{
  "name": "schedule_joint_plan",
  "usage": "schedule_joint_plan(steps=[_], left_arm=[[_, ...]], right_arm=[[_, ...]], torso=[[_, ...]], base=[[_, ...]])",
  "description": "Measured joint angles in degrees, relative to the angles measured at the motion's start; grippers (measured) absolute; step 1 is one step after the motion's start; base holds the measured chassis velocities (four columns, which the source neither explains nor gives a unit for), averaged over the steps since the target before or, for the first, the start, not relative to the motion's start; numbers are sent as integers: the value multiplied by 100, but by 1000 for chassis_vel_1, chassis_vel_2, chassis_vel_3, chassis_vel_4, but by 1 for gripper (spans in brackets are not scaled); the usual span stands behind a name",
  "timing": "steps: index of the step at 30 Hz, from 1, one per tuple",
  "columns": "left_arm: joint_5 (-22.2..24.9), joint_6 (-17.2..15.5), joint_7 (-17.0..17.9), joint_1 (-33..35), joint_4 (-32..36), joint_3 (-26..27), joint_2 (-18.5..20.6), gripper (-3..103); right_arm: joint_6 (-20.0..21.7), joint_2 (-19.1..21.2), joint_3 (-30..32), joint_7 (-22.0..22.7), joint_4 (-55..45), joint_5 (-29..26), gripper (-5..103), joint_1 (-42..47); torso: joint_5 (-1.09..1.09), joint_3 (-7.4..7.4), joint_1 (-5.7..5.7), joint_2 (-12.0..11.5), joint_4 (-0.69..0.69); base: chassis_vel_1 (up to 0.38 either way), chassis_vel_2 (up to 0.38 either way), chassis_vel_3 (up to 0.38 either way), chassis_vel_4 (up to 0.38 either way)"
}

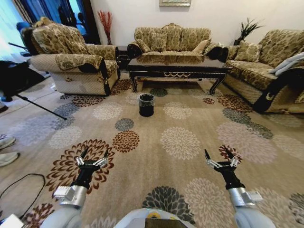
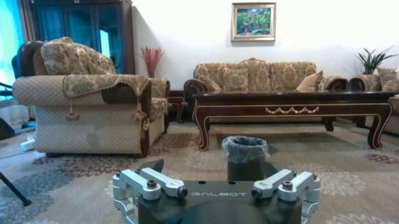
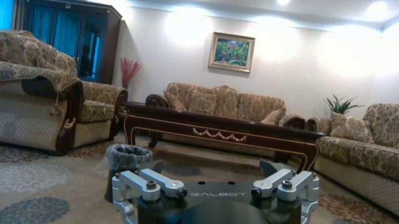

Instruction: Move to the front of the table and pick up the trash from the floor, then place it into the trash bin.

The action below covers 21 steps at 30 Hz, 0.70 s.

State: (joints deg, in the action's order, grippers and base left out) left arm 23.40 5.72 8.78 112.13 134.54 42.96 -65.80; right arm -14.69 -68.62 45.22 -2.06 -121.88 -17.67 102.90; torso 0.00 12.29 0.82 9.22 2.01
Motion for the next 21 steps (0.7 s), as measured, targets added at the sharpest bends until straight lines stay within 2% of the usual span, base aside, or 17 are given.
schedule_joint_plan(steps=[21], left_arm=[[0,0,0,0,0,0,0,100]], right_arm=[[0,0,0,0,0,0,100,0]], torso=[[0,358,145,504,0]], base=[[0,0,0,0]])
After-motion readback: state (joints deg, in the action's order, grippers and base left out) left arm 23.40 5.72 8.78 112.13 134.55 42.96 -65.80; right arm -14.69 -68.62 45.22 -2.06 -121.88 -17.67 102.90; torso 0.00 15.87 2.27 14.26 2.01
